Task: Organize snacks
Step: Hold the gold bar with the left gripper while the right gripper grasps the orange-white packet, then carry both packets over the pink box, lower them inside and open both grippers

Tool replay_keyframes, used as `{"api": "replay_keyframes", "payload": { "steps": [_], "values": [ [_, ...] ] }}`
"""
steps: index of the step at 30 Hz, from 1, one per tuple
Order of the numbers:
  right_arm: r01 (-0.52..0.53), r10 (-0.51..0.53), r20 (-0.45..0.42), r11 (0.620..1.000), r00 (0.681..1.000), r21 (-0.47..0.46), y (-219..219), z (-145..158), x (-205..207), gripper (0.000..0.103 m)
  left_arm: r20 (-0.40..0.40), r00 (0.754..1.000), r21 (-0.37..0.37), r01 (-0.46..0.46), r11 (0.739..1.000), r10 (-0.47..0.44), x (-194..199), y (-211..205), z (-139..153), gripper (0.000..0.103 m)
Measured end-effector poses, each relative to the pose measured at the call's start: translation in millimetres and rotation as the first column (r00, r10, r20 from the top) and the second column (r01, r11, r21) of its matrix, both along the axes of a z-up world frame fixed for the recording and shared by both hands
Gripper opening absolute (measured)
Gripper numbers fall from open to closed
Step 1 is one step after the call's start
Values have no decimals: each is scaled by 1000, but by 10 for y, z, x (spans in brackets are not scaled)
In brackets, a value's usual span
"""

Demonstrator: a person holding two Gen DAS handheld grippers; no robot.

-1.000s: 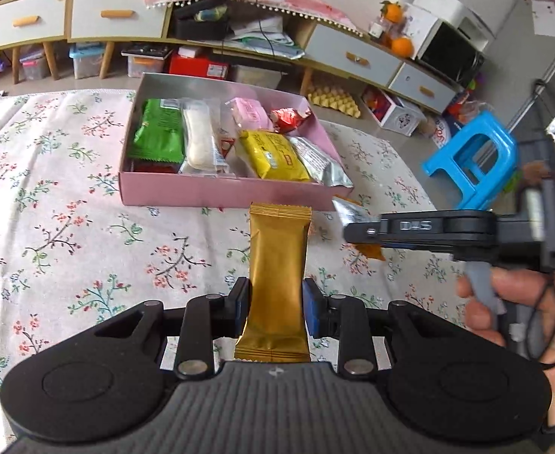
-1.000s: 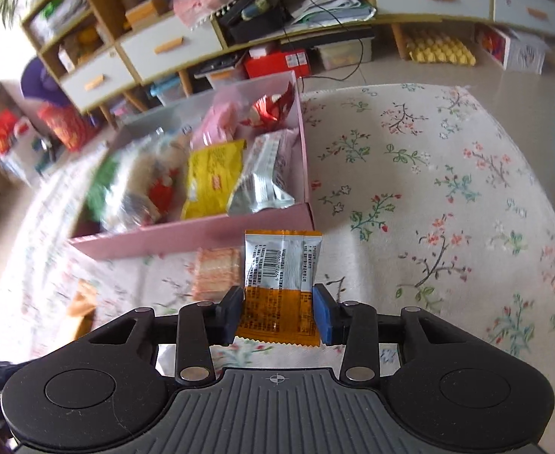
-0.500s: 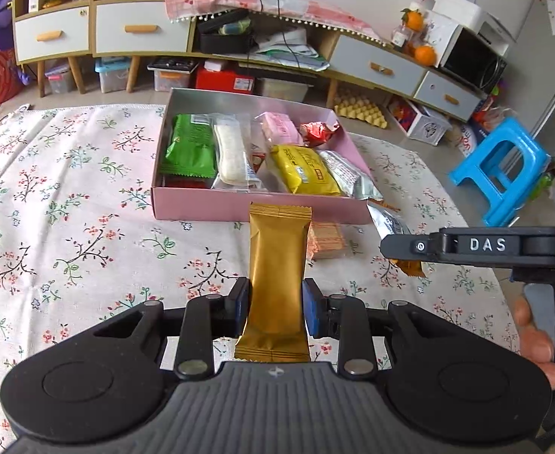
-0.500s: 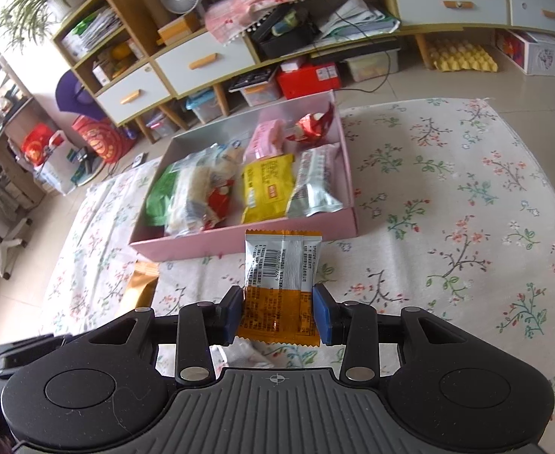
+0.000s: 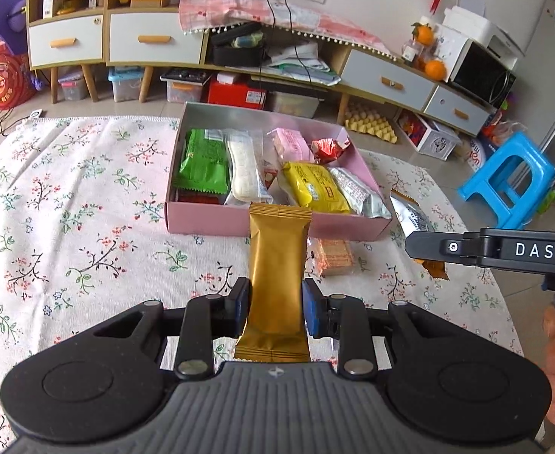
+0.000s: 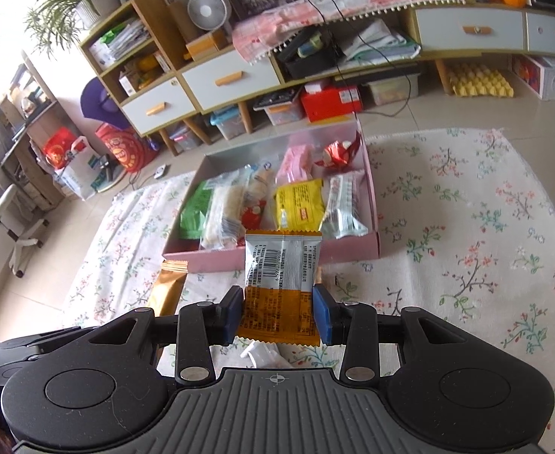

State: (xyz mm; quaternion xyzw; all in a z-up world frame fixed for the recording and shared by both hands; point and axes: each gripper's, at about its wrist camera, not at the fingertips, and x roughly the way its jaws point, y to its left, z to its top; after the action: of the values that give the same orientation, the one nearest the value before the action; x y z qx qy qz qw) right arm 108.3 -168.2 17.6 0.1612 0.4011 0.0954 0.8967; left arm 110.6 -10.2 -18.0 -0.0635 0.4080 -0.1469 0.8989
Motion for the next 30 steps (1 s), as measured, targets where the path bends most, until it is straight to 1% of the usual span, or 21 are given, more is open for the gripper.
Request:
{"api": "replay_keyframes", "payload": {
  "steps": [5, 13, 18, 30],
  "values": [
    [5, -5, 20, 1000, 1000, -4, -10, 42, 6, 38, 29, 999, -4, -13, 1000, 13, 20, 11, 45, 27],
    [40, -41, 42, 999, 998, 17, -156, 116, 32, 38, 45, 998, -26, -45, 999, 46, 92, 87, 104, 27],
    [63, -64, 43, 998, 997, 18, -260, 128, 76, 38, 52, 996, -29, -77, 997, 78, 160, 163, 123, 27],
    [63, -63, 37, 998, 997, 18, -296, 121, 319, 38, 62, 992, -41, -106, 993, 109, 368, 214, 134, 27]
  ]
}}
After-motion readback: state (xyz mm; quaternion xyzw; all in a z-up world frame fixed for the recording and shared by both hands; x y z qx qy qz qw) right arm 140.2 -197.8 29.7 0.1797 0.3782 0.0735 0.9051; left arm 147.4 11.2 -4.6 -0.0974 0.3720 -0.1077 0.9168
